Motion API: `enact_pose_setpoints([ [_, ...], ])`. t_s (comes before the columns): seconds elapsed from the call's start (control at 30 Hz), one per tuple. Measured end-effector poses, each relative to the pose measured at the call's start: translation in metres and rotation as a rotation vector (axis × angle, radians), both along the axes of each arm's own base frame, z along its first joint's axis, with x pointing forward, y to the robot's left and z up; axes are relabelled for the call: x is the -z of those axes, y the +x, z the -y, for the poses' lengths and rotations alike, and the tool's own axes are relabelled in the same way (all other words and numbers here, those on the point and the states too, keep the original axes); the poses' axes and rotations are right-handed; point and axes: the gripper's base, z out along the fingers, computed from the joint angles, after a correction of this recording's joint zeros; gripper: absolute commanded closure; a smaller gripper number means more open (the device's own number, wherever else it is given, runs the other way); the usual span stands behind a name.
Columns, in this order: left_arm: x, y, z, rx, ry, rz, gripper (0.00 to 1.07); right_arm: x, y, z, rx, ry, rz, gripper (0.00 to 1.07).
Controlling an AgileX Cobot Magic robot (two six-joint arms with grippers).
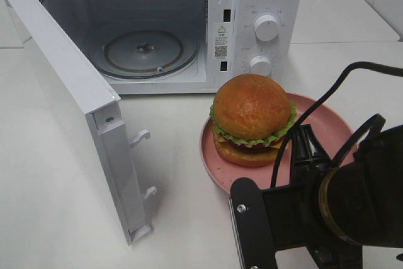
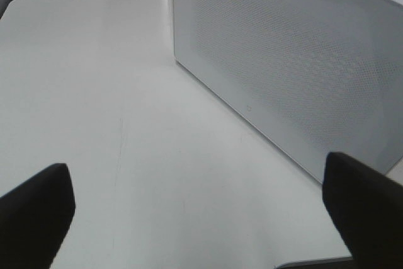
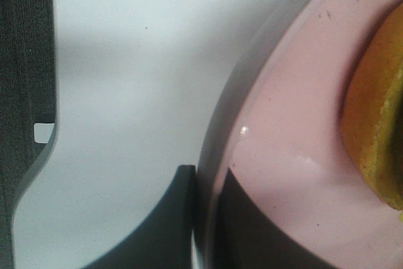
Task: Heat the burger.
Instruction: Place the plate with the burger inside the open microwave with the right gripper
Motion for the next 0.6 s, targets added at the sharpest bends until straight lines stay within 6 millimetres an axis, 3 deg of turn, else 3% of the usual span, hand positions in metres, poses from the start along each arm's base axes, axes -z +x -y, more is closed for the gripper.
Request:
enact_pose_setpoints([
  [0.3,0.0,0.0,0.0,0.0,0.0,0.0,0.06,0.0,0.001,-0.002,-0.078,-0.009,-0.002,1.07],
  [0.6,0.0,0.0,0.0,0.0,0.0,0.0,0.06,0.0,0.023,0.007,-0.141,-0.003,0.003,1.07],
])
